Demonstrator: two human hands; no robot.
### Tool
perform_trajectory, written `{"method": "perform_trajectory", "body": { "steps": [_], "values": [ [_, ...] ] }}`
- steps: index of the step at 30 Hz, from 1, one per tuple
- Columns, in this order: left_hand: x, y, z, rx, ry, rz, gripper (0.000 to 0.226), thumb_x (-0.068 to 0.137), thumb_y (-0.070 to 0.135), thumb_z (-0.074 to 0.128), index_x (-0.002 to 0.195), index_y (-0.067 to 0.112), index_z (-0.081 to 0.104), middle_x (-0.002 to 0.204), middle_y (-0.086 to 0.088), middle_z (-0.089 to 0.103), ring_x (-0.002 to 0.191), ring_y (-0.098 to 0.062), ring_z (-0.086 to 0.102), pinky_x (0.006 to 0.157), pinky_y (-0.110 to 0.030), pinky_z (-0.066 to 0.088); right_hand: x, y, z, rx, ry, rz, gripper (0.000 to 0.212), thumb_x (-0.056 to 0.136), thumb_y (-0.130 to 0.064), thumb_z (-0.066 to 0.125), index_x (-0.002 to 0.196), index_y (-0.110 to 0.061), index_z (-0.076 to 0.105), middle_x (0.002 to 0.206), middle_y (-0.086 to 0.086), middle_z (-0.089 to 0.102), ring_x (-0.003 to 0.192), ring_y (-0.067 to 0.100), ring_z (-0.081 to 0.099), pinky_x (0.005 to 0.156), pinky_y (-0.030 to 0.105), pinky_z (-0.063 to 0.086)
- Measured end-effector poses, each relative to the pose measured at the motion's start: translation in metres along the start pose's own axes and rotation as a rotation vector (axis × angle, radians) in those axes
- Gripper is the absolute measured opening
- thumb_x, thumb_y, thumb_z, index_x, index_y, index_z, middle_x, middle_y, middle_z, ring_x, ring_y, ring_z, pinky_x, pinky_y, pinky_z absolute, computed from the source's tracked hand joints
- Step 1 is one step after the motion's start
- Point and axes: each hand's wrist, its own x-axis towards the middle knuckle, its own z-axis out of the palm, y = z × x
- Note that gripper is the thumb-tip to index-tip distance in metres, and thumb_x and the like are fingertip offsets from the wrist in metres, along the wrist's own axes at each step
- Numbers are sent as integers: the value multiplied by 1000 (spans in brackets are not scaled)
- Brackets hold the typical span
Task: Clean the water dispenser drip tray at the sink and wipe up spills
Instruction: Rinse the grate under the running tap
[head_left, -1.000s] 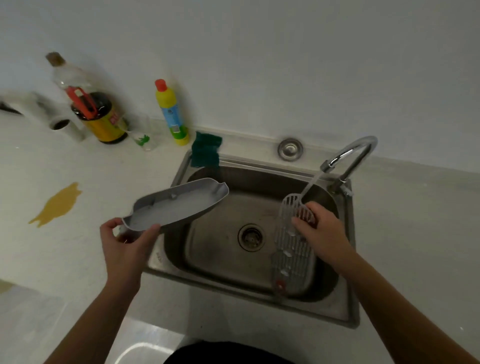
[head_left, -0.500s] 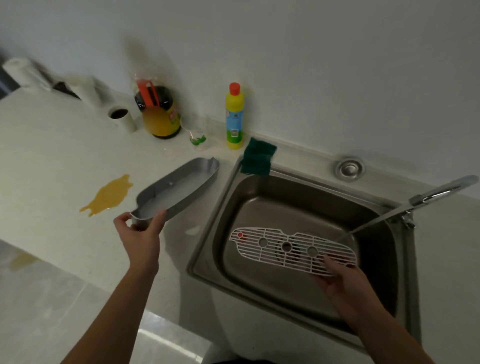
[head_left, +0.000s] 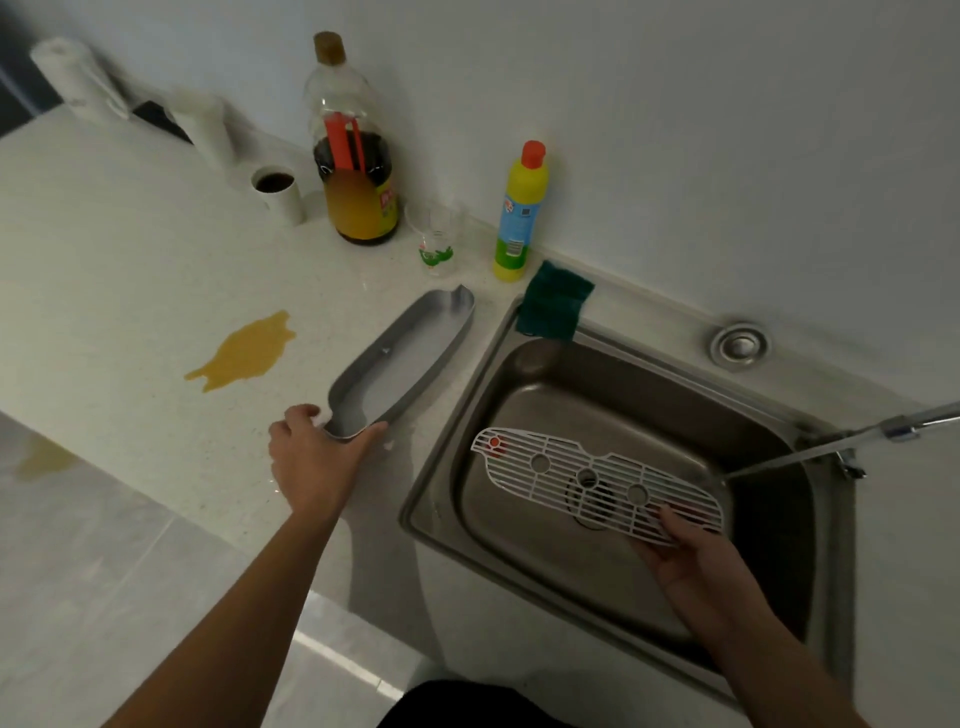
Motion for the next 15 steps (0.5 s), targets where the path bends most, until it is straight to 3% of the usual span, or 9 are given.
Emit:
{"method": "perform_trajectory", "body": {
  "steps": [3, 5, 8, 10, 13, 15],
  "values": [
    [-11, 14, -1, 9, 103, 154, 98, 67, 62, 88, 144, 22, 42, 140, -17, 48, 126, -37, 48, 106, -54, 43, 0, -4, -5, 15, 17, -6, 26, 102, 0, 47, 113, -5, 70, 101, 13, 81, 88, 25, 80, 69, 39, 66],
    [-25, 30, 2, -100, 56, 313, 79, 74, 52, 87, 137, 25, 46, 131, -9, 52, 116, -26, 52, 99, -46, 47, -1, -9, -11, 27, 28, -13, 26, 102, 0, 48, 114, -7, 70, 102, 13, 81, 89, 25, 80, 71, 40, 66],
    [-52, 68, 18, -326, -252, 401, 39, 89, 43, 75, 120, 35, 53, 106, 12, 62, 91, -5, 62, 79, -29, 56, -3, -18, -21, 48, 51, -23, 27, 99, -1, 51, 118, -5, 69, 102, 14, 80, 90, 26, 79, 74, 41, 66],
    [-70, 95, 35, -393, -490, 355, 27, 95, 45, 66, 119, 34, 57, 98, 11, 68, 87, -1, 68, 73, -25, 57, -7, -24, -29, 71, 67, -37, 30, 94, -2, 55, 121, -5, 68, 104, 14, 80, 92, 26, 79, 77, 42, 66],
    [-94, 130, 67, -505, -833, 211, 26, 103, 50, 52, 121, 33, 61, 101, 2, 75, 87, -10, 74, 72, -33, 62, -10, -35, -40, 107, 94, -62, 39, 86, -4, 60, 124, -3, 67, 110, 18, 79, 96, 29, 79, 76, 42, 66],
    [-105, 148, 88, -557, -932, 166, 24, 105, 48, 51, 115, 31, 64, 97, 1, 77, 80, -20, 76, 68, -35, 63, -9, -41, -50, 147, 122, -74, 37, 89, -3, 58, 126, -2, 66, 112, 19, 78, 97, 30, 78, 72, 41, 66]
  ]
}}
